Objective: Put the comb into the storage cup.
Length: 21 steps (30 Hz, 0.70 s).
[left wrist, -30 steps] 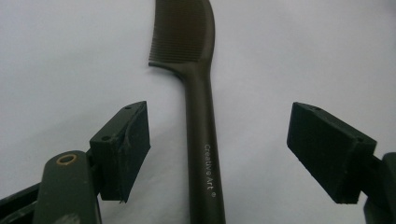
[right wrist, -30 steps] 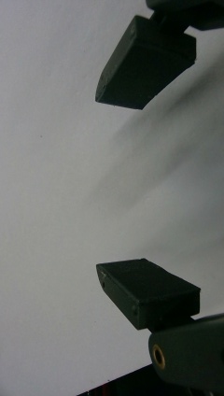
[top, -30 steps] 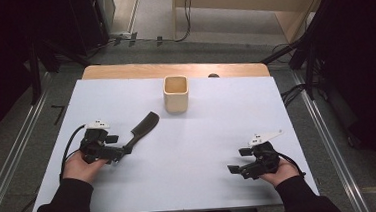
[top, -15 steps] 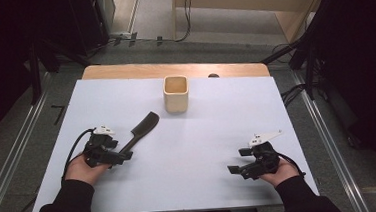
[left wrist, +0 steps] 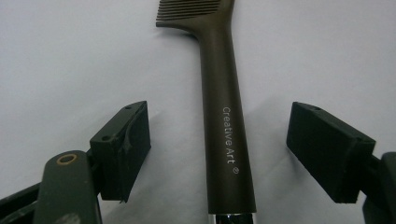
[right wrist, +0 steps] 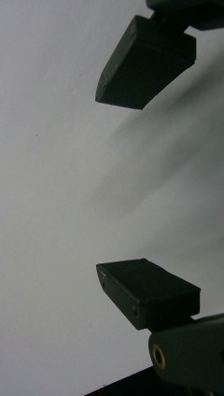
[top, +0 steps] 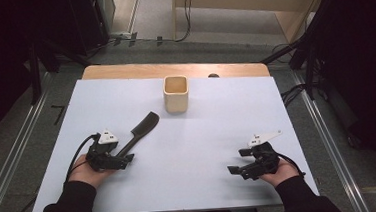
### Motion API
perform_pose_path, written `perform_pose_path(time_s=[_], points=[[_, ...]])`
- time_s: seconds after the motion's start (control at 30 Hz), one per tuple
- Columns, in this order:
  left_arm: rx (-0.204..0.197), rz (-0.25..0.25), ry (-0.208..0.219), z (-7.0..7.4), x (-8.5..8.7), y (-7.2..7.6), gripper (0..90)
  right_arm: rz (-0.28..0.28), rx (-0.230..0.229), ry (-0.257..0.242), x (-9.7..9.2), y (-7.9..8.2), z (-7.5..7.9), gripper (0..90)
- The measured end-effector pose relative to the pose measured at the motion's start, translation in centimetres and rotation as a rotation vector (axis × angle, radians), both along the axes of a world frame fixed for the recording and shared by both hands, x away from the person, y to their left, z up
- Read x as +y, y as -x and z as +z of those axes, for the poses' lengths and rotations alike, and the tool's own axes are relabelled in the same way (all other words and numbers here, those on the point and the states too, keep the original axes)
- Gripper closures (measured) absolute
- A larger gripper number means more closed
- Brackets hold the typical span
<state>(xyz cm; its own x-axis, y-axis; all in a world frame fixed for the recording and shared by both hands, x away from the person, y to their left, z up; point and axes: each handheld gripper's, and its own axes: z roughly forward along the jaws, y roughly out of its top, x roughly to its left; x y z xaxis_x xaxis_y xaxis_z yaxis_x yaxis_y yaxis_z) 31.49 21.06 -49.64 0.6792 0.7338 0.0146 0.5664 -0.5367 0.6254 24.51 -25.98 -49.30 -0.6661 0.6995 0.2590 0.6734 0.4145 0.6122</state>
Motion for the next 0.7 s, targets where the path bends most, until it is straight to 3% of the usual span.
perform_pose_path(time_s=[0.03,0.27,0.47,0.7], points=[[-0.008,0.002,-0.01,0.03,-0.03,0.09,26.4,-0.002,0.0,0.0,0.02,0.0,0.0,14.6],[-0.035,0.033,0.025,-0.23,0.03,0.58,34.0,-0.007,0.008,0.002,0.06,0.01,-0.02,14.6],[-0.028,0.018,0.017,-0.04,-0.19,0.78,44.0,-0.004,0.005,0.002,0.08,-0.02,-0.07,14.6],[-0.006,0.036,-0.006,0.27,-0.54,0.5,54.6,-0.002,0.011,0.006,0.15,-0.07,-0.13,14.6]])
